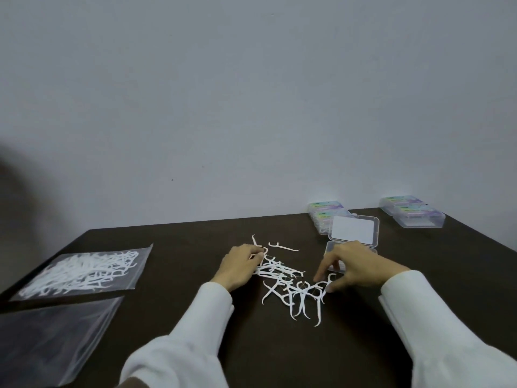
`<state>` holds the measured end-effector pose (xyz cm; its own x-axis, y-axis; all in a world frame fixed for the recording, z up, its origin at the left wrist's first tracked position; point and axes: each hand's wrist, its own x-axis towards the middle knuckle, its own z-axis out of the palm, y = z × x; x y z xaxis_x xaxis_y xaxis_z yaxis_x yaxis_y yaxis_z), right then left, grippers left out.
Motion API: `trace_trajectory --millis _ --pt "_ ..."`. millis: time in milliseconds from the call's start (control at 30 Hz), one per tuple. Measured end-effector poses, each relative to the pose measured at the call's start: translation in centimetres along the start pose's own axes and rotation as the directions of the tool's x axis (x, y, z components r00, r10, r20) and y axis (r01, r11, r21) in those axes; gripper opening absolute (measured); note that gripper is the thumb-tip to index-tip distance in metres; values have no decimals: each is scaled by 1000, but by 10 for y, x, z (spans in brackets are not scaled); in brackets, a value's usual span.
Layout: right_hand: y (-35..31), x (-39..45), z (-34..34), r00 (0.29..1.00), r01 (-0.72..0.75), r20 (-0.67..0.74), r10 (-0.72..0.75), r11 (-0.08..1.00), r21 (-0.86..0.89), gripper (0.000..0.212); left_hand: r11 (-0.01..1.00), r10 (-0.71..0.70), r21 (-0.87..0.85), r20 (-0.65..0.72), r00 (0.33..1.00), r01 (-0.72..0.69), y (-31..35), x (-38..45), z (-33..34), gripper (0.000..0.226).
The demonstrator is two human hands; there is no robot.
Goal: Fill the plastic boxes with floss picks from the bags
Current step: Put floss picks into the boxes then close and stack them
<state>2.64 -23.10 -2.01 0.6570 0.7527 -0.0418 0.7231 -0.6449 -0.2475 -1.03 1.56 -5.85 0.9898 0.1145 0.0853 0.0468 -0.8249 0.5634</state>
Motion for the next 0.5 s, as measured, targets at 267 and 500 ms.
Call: trace_trajectory --millis 267,500 --pt "-9 11 14 987 30 -157 -42 997 -77 22 987 94 -140 83 992 -82 -1 -24 -12 30" --pt "-25 22 32 984 47 -172 -54 998 -46 59 984 121 -153 236 964 -87 0 -42 -22 67"
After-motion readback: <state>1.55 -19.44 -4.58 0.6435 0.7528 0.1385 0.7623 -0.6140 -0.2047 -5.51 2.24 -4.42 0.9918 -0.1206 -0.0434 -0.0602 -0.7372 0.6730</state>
